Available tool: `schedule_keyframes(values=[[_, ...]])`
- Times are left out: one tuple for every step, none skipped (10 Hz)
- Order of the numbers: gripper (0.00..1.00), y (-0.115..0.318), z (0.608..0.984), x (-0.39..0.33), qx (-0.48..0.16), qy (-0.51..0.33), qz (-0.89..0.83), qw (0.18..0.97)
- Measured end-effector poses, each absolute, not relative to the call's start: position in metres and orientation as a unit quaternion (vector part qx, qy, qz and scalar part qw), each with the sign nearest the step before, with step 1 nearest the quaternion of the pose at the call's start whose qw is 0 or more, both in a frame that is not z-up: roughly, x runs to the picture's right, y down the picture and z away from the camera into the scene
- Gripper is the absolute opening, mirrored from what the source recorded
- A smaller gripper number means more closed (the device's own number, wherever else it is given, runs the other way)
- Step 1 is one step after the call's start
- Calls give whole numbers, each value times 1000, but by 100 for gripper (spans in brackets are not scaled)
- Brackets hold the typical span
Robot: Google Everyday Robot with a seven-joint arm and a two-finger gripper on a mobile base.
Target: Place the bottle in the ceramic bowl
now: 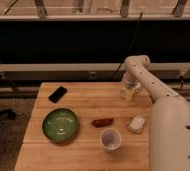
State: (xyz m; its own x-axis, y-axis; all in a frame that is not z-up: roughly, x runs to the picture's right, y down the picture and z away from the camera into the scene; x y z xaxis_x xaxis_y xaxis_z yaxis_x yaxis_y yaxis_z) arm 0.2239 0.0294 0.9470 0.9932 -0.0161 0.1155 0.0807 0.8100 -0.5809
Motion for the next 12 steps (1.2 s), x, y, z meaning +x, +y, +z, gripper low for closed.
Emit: schedule_keyframes(values=[[80,29,947,223,-307,-52,-27,950],[80,28,949,226,-307,-52,-35,950],[80,24,951,232,-306,-49,-46,950],[80,23,952,234,-305,-49,-51,950],[80,23,953,238,-304,-44,-56,950],[80,23,954,243,-304,-36,-61,950],[80,23,955,248,-302,-29,-65,951],[80,23,957,251,-300,-25,-67,951],[80,25,958,254,-299,-21,-69,951],[80,29,960,257,-299,-14,-71,951],[80,32,962,259,-298,-7,-73,952],[79,33,963,260,-296,2,-77,952]])
